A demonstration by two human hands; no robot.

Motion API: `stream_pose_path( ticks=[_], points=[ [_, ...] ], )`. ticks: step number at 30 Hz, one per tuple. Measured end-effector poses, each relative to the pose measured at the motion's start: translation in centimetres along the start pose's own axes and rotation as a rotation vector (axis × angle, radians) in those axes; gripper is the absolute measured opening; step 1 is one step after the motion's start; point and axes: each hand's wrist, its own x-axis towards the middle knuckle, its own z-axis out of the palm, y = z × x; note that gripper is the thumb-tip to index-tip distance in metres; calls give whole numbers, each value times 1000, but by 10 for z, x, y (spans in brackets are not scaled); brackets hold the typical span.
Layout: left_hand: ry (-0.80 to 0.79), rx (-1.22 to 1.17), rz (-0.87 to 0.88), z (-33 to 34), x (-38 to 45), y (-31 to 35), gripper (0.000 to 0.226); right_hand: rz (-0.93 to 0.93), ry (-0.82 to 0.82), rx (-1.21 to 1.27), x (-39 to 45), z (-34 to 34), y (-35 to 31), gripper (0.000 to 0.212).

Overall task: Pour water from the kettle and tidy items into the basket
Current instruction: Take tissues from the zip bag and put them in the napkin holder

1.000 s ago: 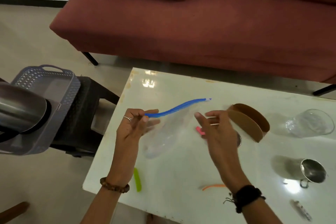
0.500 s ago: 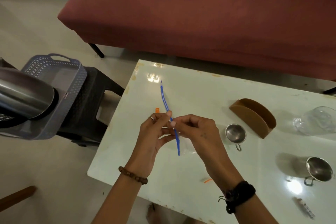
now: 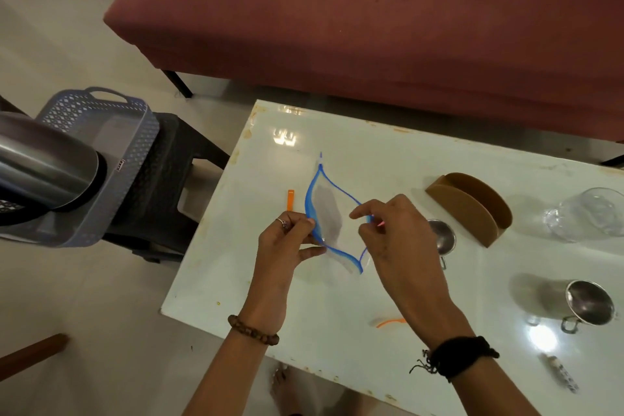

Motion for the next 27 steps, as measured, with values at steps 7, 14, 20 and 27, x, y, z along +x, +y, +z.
stream_pose_path(
  ticks=[7,14,20,27],
  points=[
    [-93,57,28,11,-4,-3,19,11,-112,-92,6,11,-5,28],
    [92,-112,12,4,3,-23,11,37,-87,223,17,6,2,38],
    [134,-279,-481,-19,18,-71,54,313,-280,874,26,-9,7,45],
    [125,-332,-402,-44,40,-88,24,310,-136,706,18,-5,36,23]
  ],
)
